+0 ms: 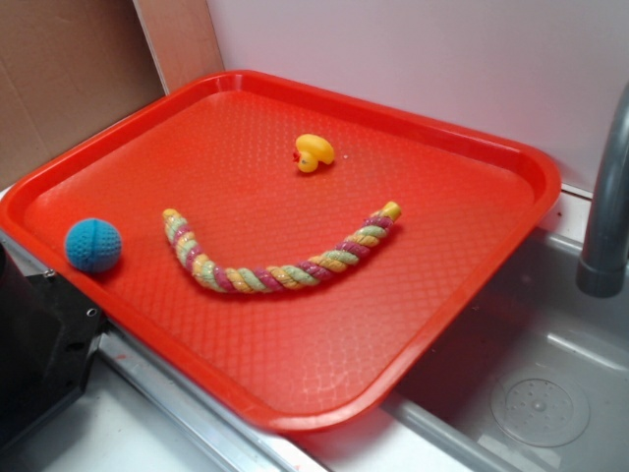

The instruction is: Grab the blue ball.

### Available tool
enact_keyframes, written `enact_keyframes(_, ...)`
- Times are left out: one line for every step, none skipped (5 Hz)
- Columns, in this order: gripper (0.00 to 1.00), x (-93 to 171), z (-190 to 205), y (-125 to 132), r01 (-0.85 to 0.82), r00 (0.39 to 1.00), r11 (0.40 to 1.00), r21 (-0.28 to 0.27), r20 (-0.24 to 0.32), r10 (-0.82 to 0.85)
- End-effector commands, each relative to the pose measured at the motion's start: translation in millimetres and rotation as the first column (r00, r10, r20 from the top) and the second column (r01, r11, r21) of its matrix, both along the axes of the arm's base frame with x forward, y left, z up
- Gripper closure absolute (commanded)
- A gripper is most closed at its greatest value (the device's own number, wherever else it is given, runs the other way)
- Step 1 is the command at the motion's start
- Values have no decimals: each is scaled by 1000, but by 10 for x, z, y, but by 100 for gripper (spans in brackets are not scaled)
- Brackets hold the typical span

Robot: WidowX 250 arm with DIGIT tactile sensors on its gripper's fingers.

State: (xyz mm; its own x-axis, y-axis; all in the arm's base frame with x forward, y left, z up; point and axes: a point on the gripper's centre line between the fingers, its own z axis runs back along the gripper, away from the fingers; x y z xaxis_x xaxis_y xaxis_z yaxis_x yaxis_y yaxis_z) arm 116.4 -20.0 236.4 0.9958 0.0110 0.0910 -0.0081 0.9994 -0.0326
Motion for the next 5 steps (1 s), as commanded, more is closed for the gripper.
enact_keyframes(0, 0, 0, 0, 0, 1000, 1000, 0, 0, 0)
enact_keyframes(0, 51, -124, 109, 4, 1000, 999, -42, 1, -4)
enact_keyframes(0, 66, -330, 233, -43, 999, 999, -13, -11, 43)
enact_keyframes(0, 15, -583, 338, -97, 994, 995, 10, -44, 97)
enact_keyframes(0, -80, -791, 357, -121, 990, 992, 44, -71, 124)
